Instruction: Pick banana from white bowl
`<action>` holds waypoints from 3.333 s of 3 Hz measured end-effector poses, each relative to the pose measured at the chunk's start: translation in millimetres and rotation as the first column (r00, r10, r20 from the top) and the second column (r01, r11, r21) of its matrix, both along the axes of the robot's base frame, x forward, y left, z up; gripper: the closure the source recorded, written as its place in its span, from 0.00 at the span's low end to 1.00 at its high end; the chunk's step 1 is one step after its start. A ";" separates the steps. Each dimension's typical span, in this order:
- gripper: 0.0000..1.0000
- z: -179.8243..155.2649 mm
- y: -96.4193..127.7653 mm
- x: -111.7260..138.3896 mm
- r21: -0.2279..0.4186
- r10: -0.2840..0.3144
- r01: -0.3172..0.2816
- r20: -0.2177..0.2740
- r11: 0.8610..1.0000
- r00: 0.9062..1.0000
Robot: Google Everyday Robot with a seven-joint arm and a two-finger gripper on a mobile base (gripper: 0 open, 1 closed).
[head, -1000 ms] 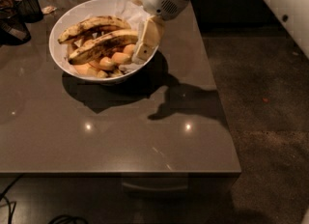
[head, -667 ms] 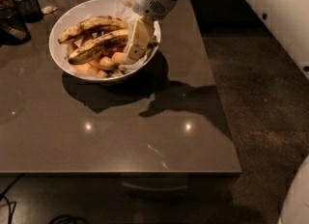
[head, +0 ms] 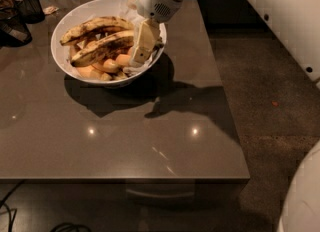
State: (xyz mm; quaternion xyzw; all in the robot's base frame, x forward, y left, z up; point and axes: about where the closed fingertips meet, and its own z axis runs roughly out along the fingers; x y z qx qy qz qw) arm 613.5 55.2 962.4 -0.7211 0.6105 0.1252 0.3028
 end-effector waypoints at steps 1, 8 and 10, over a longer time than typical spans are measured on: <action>0.00 -0.6 1.0 -1.0 -0.015 -0.006 0.006 0.008 1.000 1.000; 0.20 -6.4 36.1 14.9 0.062 0.119 -0.115 -0.075 0.991 0.990; 0.05 -7.5 37.0 15.8 0.061 0.119 -0.115 -0.069 0.992 0.991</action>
Offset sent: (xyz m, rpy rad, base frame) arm -0.0013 0.0000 -0.0026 -0.0181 0.0049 -0.0424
